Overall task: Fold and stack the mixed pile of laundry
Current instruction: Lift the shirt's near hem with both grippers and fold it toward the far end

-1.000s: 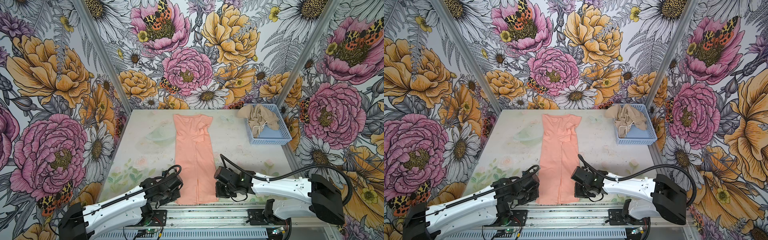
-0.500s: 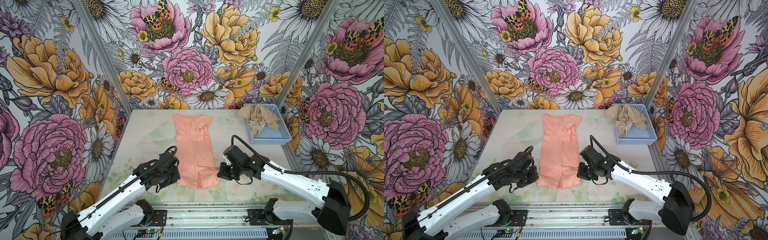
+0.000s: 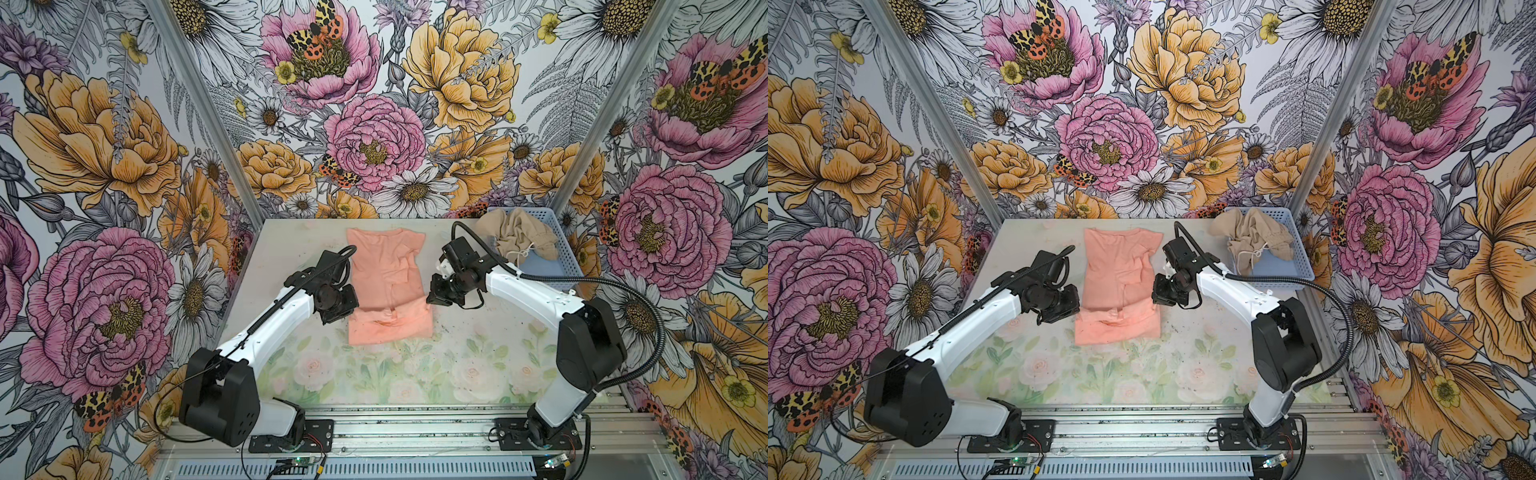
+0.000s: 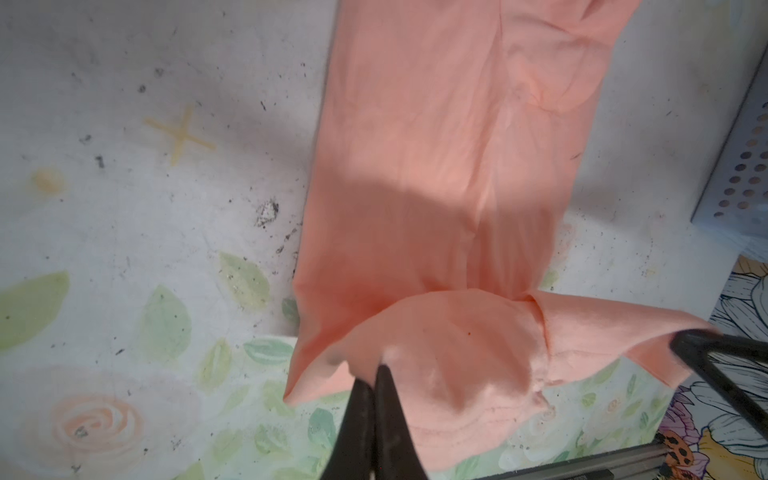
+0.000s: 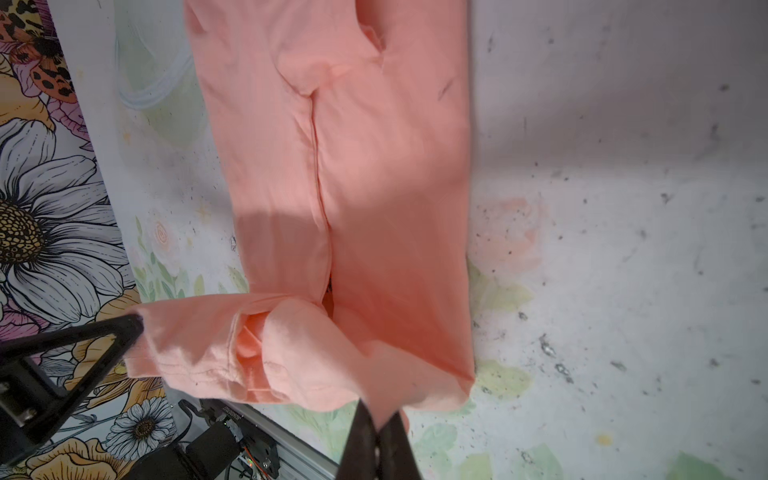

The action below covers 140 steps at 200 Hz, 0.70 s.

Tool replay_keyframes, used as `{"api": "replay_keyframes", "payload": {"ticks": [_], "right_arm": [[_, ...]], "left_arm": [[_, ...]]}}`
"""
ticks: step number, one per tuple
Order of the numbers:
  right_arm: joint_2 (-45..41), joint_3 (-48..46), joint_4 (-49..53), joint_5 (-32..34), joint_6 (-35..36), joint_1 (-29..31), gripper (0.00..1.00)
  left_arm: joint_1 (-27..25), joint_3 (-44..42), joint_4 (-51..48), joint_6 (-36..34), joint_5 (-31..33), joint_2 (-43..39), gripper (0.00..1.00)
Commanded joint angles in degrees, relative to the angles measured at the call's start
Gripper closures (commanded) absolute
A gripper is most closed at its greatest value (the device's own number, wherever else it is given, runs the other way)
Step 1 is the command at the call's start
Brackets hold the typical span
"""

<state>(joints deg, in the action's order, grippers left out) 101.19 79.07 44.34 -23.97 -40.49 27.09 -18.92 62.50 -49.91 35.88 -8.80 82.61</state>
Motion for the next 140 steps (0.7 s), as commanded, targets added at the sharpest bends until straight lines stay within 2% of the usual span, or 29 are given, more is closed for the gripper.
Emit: {"api": "replay_keyframes", "payload": {"ticks": [1, 64, 140], "right_arm": [[4.0, 5.0, -0.2, -1.6, 3.5, -1.8, 1.00], [13.1, 12.4, -0.9, -1.9, 4.8, -3.9, 1.00], [19.3, 17.3, -1.0, -1.2, 5.8, -4.9, 1.00]], "left_arm": [[2.5, 3.6, 3.1, -5.1, -2.0, 4.4, 1.00], [5.4, 11.4, 6.9, -7.8, -2.7, 16.6, 1.00], [7.0, 14.7, 8.4, -9.0, -1.6, 21.2, 1.00]]}}
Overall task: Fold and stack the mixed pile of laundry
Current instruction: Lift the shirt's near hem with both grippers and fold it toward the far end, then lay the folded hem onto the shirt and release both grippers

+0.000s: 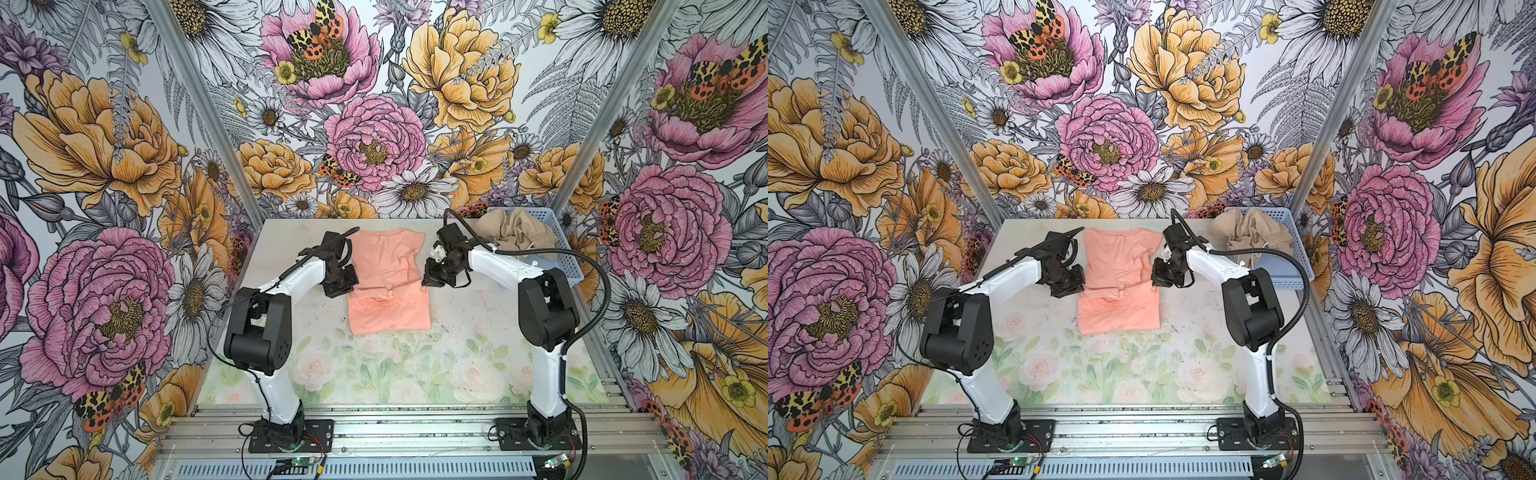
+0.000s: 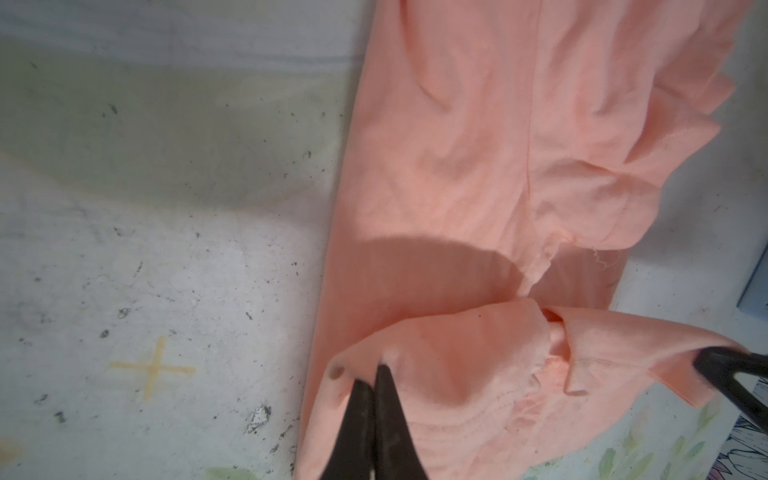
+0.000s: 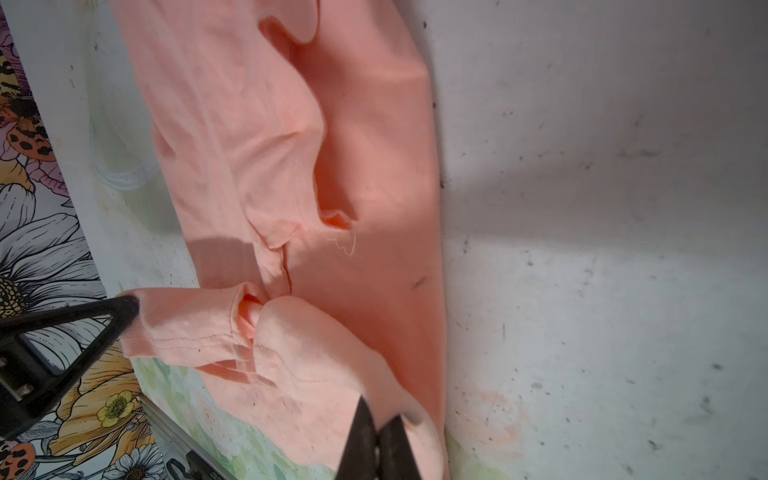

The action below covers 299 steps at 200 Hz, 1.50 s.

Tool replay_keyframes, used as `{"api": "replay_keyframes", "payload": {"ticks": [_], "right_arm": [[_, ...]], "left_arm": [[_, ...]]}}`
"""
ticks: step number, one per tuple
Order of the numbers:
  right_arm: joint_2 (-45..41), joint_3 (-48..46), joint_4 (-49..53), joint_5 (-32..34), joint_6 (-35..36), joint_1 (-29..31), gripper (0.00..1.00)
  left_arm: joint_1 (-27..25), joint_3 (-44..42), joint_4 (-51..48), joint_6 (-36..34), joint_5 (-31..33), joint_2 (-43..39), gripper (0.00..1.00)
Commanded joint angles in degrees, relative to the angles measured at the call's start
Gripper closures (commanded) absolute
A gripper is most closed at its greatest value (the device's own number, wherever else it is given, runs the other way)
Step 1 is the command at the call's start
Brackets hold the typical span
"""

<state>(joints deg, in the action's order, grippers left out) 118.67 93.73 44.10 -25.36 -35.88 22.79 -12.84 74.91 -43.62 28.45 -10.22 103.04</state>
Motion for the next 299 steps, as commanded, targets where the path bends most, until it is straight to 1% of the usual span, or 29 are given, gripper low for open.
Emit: {"api": "replay_keyframes", "payload": {"ticks": [1, 11, 61, 64, 69, 79, 88, 106, 109, 119, 134, 152, 166, 184, 213, 237, 260, 288, 291, 299], "right_arm": [[1.9, 2.6, -0.8, 0.2, 1.2, -0.6, 1.00], [2.7, 3.3, -0.8, 0.2, 1.4, -0.7, 1.00], [6.4, 6.5, -0.8, 0.3, 1.8, -1.3, 1.00], [6.6, 6.6, -0.8, 0.4, 1.9, -1.3, 0.99], [6.6, 6.8, -0.8, 0.4, 2.1, -1.4, 0.94], [6.1, 7.2, -0.7, 0.8, 2.6, -1.4, 0.82], [4.9, 7.0, -0.8, 1.5, 3.2, -1.4, 0.75], [1.7, 5.9, -0.7, 3.7, 4.3, -1.4, 0.67], [1.0, 5.5, -0.8, 4.0, 4.6, -1.3, 0.67], [-1.2, 3.9, -0.7, 5.3, 4.9, -1.2, 0.64], [-4.4, 0.9, -0.9, 6.0, 4.9, -0.8, 0.59], [-7.3, -2.9, -1.4, 5.7, 4.3, 0.9, 0.56], [-8.8, -6.2, -2.9, 4.4, 2.9, 2.3, 0.54], [-9.6, -10.6, -6.3, 2.4, 0.9, 4.4, 0.54], [-7.1, -12.7, -10.3, 1.8, -0.2, 6.5, 0.54], [-4.1, -11.4, -11.8, 2.0, -0.4, 7.0, 0.54], [-1.1, -9.3, -12.3, 2.3, -0.4, 7.0, 0.54], [1.9, -5.3, -12.7, 2.5, -0.2, 6.6, 0.54], [2.1, -4.8, -12.7, 2.6, -0.2, 6.5, 0.54], [2.8, -3.3, -12.7, 2.7, -0.2, 6.3, 0.54]], "left_arm": [[0.9, 2.4, 2.1, -1.5, -0.2, 0.7, 1.00], [1.0, 3.1, 2.1, -1.7, 0.0, 3.1, 1.00], [1.3, 5.8, 2.8, -2.5, 0.1, 7.0, 1.00], [1.4, 5.9, 2.8, -2.5, 0.2, 7.1, 0.96], [1.4, 5.9, 2.8, -2.5, 0.4, 7.1, 0.87], [1.7, 5.7, 3.0, -2.3, 1.2, 6.6, 0.76], [2.0, 4.9, 3.3, -2.0, 2.0, 5.3, 0.64], [2.5, 2.8, 3.5, -1.6, 4.2, 1.9, 0.52], [2.4, 2.5, 3.5, -1.6, 4.6, -0.4, 0.51], [2.6, 0.8, 3.5, -1.4, 5.5, -3.3, 0.48], [2.2, -1.5, 3.5, -0.8, 5.9, -6.8, 0.46], [1.0, -5.0, 3.6, 0.3, 6.2, -10.6, 0.46], [-0.9, -7.1, 3.5, 1.2, 5.9, -12.4, 0.46], [-4.2, -9.0, 3.7, 2.3, 4.9, -12.7, 0.47], [-8.7, -9.9, 5.5, 3.2, 3.6, -9.7, 0.49], [-10.3, -9.2, 7.5, 3.7, 2.7, -6.4, 0.50], [-10.7, -6.8, 8.3, 3.2, 2.7, -2.6, 0.50], [-9.8, -2.4, 8.6, 2.3, 3.3, 0.7, 0.51], [-9.8, -1.8, 8.6, 2.1, 3.5, 2.6, 0.51], [-9.6, 0.0, 8.6, 1.6, 4.1, 4.0, 0.51]]}}
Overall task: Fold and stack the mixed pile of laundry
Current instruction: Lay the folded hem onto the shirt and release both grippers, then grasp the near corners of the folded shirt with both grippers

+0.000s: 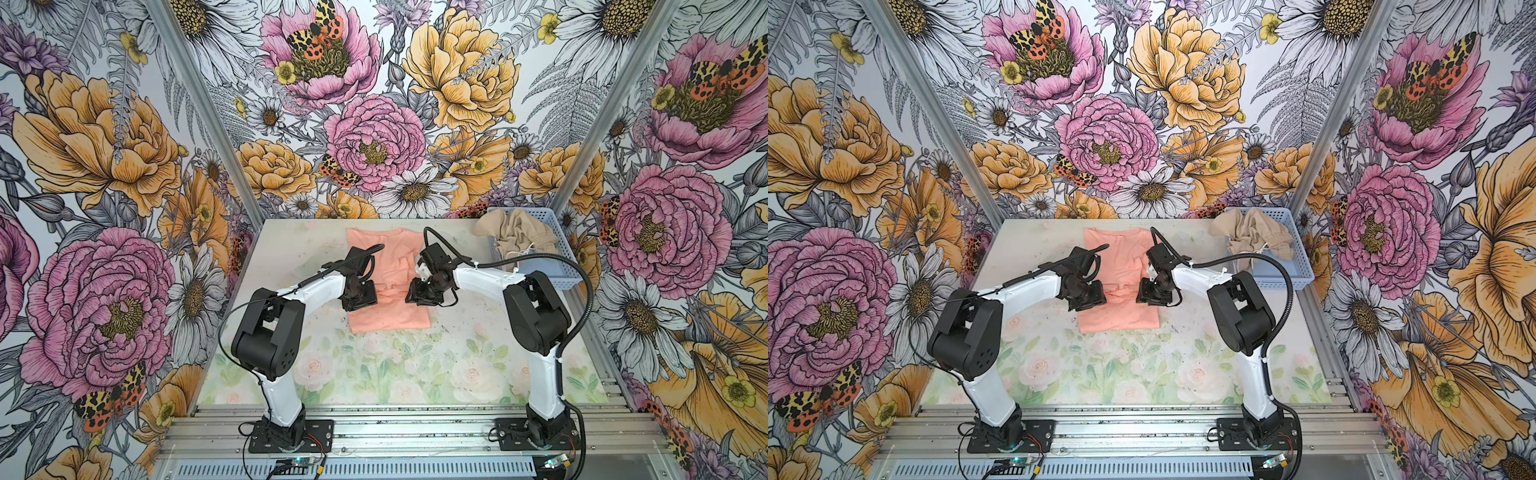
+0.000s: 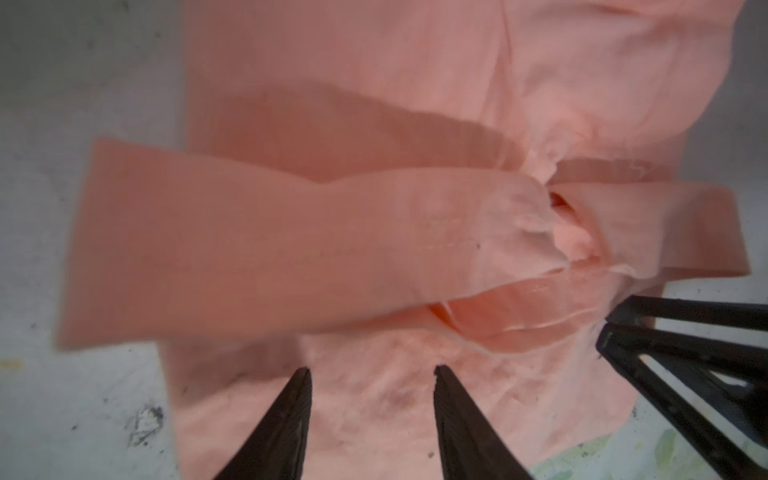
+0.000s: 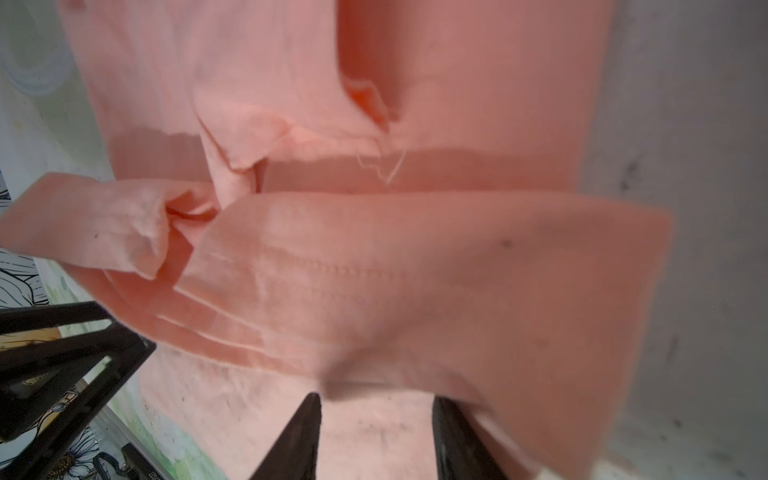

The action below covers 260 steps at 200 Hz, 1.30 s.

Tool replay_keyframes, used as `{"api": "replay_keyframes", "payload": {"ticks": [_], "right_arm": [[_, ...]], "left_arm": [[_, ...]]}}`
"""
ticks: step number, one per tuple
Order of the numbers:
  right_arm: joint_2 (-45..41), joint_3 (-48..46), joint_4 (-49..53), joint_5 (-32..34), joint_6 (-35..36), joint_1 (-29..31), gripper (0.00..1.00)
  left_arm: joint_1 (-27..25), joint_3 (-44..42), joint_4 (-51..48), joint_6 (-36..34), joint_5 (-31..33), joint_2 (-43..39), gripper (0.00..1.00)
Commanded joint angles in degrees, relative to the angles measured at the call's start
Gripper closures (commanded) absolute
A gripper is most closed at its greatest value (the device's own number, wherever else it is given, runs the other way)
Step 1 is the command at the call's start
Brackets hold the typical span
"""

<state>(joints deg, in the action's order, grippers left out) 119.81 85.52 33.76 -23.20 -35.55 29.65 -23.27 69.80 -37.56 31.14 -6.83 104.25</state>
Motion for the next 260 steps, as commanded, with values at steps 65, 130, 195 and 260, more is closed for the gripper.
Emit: {"api": "replay_keyframes", "payload": {"ticks": [65, 130, 195, 260], "right_arm": [[6.5, 18.0, -2.3, 1.7, -1.1, -4.0, 0.54], [-4.6, 4.1, -1.4, -0.7, 0.8, -3.9, 0.54], [-18.8, -17.5, -1.4, 1.8, 0.1, 0.5, 0.54], [-16.7, -18.9, -1.4, 5.2, 3.3, 1.3, 0.54]], "left_arm": [[5.6, 23.0, -0.5, -5.0, 3.5, 11.9, 0.51], [4.3, 10.3, -1.5, -3.8, 5.2, -3.8, 0.50], [-0.9, -15.8, -0.7, 2.8, 8.0, -23.9, 0.60], [-2.0, -20.9, 4.3, -0.8, 5.9, -21.1, 0.62]]}}
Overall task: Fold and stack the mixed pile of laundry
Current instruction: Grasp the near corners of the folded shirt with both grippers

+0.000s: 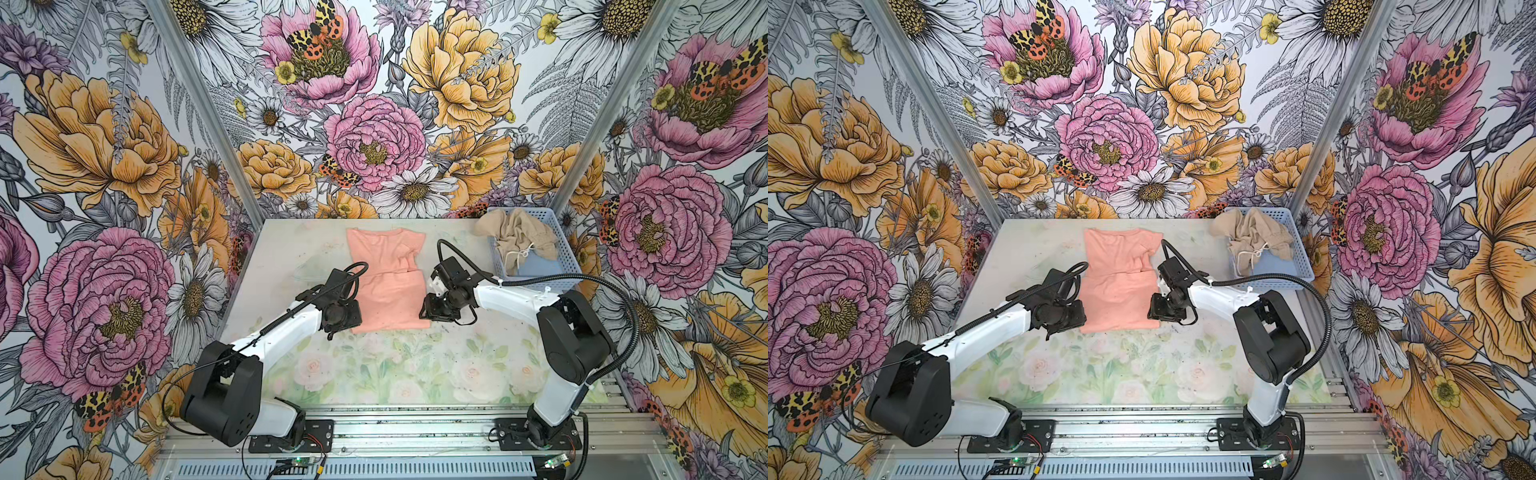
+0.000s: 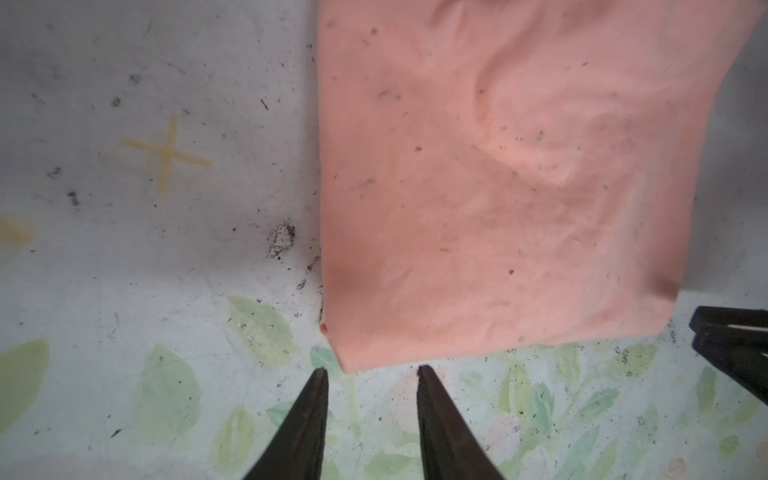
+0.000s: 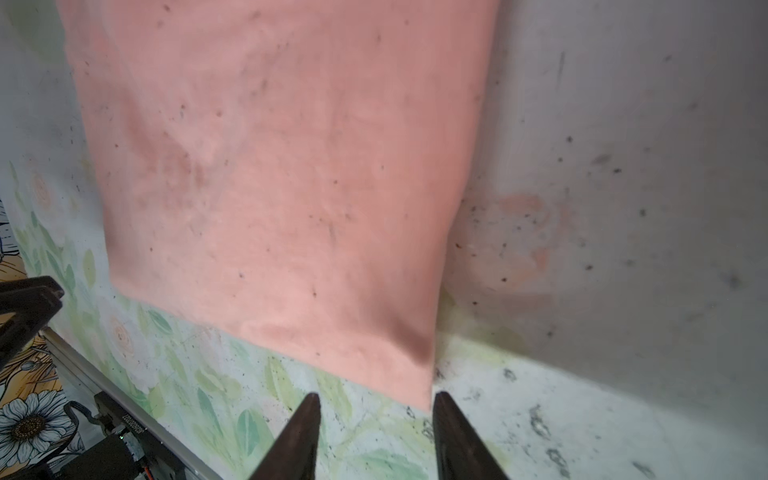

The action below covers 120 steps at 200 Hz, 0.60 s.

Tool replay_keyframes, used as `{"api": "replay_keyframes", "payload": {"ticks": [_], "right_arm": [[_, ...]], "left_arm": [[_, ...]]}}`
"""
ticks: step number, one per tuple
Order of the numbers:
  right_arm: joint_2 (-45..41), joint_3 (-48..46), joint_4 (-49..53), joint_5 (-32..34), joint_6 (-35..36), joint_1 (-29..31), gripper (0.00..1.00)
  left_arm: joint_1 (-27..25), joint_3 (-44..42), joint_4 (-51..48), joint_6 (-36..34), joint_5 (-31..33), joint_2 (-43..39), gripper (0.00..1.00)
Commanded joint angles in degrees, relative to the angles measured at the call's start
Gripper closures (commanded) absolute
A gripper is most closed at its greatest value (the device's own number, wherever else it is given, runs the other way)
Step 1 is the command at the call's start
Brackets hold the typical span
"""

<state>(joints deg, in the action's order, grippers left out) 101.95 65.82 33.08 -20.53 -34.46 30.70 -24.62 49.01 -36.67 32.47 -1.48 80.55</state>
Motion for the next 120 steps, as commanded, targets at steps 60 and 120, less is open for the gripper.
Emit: {"api": "replay_keyframes", "payload": {"ticks": [60, 120], "right_arm": [[6.9, 2.8, 0.3, 5.7, 4.7, 2.0, 0.58], [5.6, 0.7, 2.1, 10.5, 5.4, 2.1, 0.86]], "left_arm": [[-0.2, -1.7, 2.5, -2.9, 5.0, 10.6, 0.63], [0.7, -0.2, 0.3, -3.4, 8.1, 14.2, 0.72]]}}
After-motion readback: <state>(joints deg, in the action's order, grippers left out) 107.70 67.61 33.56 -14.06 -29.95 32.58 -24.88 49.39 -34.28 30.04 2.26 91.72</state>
